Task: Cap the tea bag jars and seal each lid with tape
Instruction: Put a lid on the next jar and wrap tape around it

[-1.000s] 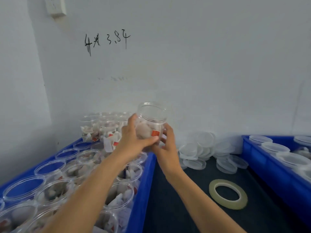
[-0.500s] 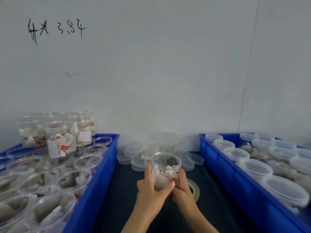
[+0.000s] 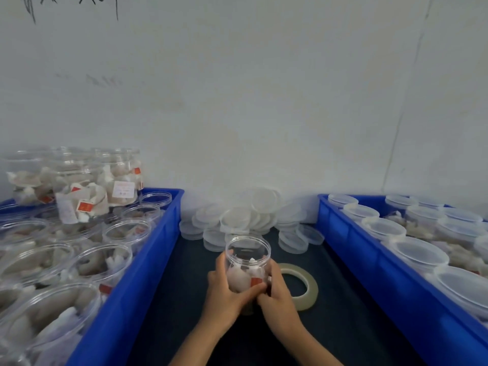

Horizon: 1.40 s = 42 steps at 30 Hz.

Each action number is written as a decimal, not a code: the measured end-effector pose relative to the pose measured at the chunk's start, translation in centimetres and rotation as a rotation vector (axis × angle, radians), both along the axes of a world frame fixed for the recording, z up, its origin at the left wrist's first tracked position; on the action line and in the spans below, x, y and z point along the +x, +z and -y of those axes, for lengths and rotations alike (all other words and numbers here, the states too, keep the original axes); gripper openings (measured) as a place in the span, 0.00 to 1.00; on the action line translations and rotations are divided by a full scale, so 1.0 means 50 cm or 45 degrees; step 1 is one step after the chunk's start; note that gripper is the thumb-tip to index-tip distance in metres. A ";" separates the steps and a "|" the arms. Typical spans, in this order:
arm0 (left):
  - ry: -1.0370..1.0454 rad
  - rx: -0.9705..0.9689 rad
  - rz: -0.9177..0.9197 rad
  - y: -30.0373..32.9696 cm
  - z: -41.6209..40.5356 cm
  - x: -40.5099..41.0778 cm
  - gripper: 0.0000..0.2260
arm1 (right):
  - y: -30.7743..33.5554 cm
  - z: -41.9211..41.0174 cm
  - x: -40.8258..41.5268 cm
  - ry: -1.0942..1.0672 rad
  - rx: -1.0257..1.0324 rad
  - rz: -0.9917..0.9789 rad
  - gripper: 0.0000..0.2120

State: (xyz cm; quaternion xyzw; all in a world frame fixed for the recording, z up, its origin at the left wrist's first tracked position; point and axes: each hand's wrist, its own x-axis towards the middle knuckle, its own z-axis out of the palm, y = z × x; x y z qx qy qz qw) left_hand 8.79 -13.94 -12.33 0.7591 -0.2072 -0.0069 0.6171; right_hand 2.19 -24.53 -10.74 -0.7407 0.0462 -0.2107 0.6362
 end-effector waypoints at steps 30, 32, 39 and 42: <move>-0.080 -0.330 0.071 -0.034 -0.006 0.011 0.46 | 0.010 0.253 0.229 -0.790 -1.372 -0.398 0.06; -0.071 -0.322 0.065 -0.032 -0.008 0.010 0.46 | 0.025 0.243 0.223 -0.776 -1.280 -0.252 0.05; 0.037 -0.332 0.096 -0.028 -0.015 0.005 0.46 | 0.085 0.182 0.130 -0.642 -0.006 0.189 0.06; 0.092 -0.334 0.135 -0.028 -0.015 0.001 0.41 | 0.063 0.153 0.083 -0.491 0.704 0.143 0.11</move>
